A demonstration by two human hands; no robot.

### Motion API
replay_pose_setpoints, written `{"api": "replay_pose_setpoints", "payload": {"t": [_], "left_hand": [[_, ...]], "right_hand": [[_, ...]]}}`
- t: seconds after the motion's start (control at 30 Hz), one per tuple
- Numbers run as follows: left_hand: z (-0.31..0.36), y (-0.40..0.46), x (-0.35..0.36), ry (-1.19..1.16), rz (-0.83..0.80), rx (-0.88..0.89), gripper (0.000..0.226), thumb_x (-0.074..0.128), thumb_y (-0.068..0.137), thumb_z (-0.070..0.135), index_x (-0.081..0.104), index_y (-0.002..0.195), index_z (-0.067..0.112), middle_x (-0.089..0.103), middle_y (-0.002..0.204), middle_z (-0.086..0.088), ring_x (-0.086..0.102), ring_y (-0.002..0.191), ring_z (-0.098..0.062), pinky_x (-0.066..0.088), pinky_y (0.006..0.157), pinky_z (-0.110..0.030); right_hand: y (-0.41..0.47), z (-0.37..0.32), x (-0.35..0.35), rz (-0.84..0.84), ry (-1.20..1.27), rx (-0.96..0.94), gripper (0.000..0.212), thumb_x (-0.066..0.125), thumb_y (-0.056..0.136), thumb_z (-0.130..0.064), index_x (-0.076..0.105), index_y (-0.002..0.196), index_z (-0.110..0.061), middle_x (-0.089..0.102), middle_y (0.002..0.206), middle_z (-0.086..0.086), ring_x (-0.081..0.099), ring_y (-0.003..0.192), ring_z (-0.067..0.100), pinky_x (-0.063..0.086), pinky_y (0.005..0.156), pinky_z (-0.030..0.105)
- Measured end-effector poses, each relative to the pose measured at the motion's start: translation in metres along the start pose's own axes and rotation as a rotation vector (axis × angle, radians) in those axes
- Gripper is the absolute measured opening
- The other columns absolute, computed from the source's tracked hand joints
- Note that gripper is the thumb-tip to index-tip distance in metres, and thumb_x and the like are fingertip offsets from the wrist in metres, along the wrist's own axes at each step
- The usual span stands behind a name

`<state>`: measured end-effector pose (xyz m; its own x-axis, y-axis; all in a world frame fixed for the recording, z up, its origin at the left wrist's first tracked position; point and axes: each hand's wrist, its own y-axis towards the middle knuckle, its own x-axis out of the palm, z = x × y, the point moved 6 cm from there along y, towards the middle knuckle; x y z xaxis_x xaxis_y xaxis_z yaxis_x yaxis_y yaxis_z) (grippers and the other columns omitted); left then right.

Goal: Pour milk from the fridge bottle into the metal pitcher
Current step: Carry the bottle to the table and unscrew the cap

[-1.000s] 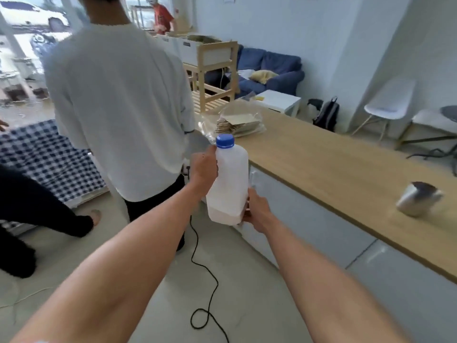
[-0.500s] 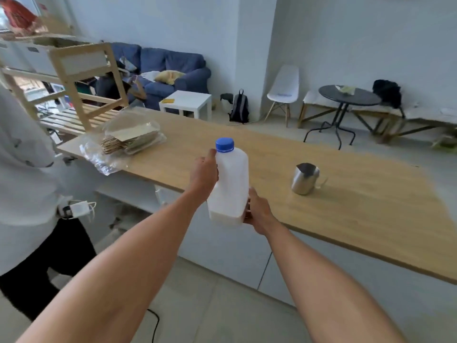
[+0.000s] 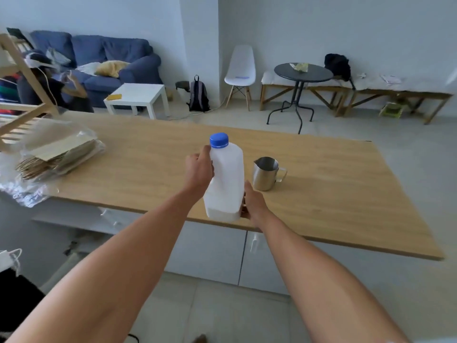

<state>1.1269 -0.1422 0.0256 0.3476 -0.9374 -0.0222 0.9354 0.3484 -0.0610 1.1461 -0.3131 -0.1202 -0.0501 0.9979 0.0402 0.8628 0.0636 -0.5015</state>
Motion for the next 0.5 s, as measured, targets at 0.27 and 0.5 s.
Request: {"api": "replay_pose_setpoints", "payload": {"t": [0.27,0.5], "left_hand": [[-0.013,0.049,0.016,-0.027,-0.037,0.019,0.052,0.052,0.101,0.033,0.028,0.057,0.019,0.030,0.051,0.003,0.027,0.048,-0.016,0.024,0.050,-0.028],[-0.038,0.077,0.028,0.016,-0.118,0.030,0.057,0.048,0.103,0.042,0.024,0.055,0.022,0.028,0.052,0.007,0.027,0.055,-0.019,0.022,0.056,-0.032]], "right_hand": [[0.021,-0.022,0.003,-0.009,-0.015,-0.040,0.059,0.043,0.096,-0.067,0.072,0.118,-0.020,0.077,0.117,0.008,0.071,0.107,0.027,0.059,0.096,0.046],[0.038,-0.026,0.011,0.088,-0.030,-0.075,0.064,0.039,0.088,-0.071,0.067,0.121,-0.024,0.073,0.126,0.003,0.066,0.114,0.017,0.047,0.113,0.051]]}}
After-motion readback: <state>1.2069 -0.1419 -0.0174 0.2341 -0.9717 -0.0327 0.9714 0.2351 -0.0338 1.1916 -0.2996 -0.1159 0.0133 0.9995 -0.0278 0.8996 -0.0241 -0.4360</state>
